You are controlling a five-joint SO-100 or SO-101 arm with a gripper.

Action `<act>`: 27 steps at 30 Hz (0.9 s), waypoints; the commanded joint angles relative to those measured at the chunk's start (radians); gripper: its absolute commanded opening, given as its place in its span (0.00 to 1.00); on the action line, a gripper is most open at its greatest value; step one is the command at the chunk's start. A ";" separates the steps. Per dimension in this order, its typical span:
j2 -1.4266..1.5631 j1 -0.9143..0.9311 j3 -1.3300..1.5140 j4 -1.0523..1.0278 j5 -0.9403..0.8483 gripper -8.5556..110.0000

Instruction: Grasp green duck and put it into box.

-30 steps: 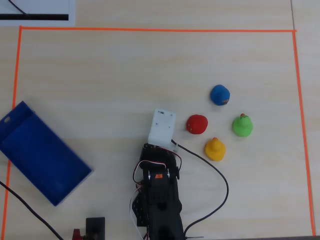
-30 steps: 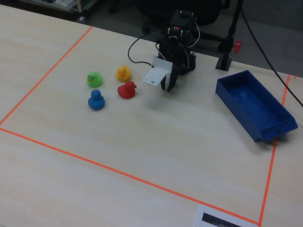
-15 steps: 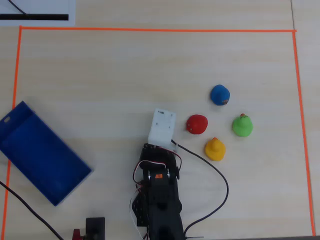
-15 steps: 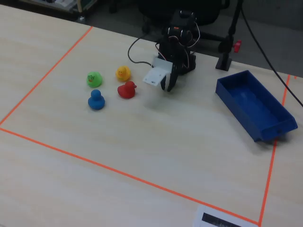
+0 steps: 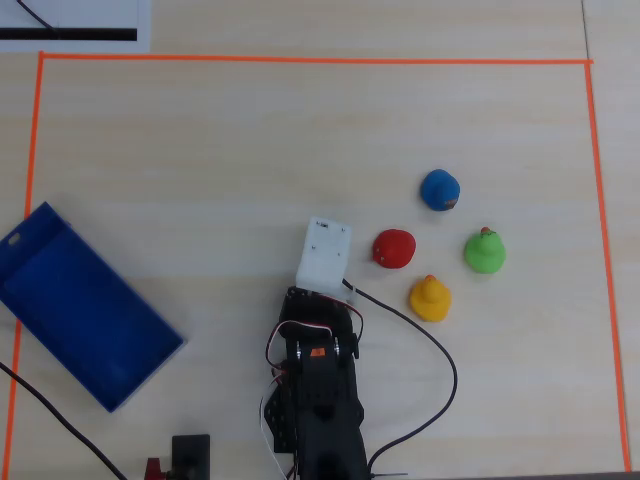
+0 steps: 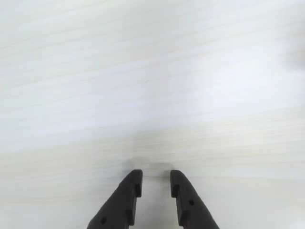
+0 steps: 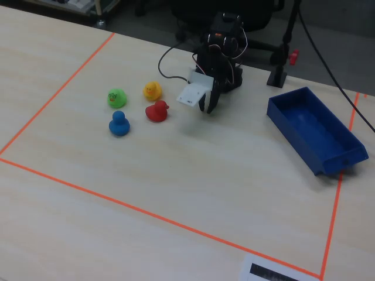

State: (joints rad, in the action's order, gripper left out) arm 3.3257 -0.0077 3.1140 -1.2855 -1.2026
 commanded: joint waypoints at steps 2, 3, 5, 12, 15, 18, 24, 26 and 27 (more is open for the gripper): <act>-0.014 0.006 -0.003 -0.017 0.011 0.12; -0.014 0.006 -0.003 -0.017 0.011 0.12; -0.014 0.006 -0.003 -0.017 0.011 0.12; -0.014 0.006 -0.003 -0.017 0.011 0.12; -0.014 0.006 -0.003 -0.017 0.011 0.12; -0.014 0.006 -0.003 -0.017 0.011 0.12; -0.014 0.006 -0.003 -0.017 0.008 0.12; -0.014 0.008 -0.003 -0.017 0.008 0.12; -0.014 0.015 -0.003 -0.017 0.008 0.12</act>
State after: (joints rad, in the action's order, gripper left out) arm 3.3257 -0.0077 3.1140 -1.2855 -1.2026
